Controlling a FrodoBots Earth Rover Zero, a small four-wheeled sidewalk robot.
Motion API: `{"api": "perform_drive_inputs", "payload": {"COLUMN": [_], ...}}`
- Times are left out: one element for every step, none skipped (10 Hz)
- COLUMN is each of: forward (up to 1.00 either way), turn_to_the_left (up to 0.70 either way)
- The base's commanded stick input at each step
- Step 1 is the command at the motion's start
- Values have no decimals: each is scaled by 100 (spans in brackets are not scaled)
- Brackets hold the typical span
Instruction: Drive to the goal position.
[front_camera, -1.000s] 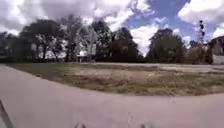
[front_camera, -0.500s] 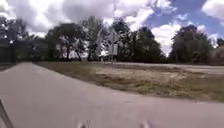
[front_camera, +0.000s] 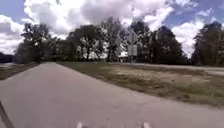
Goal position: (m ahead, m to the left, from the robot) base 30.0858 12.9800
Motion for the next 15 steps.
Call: {"api": "perform_drive_inputs", "payload": {"forward": [30,89,100,100,100,100,100,100,100,100,100,100,100,100,100], "turn_to_the_left": [40,29,27,27,27,27,27,27,27,27,27,27,27,27,27]}}
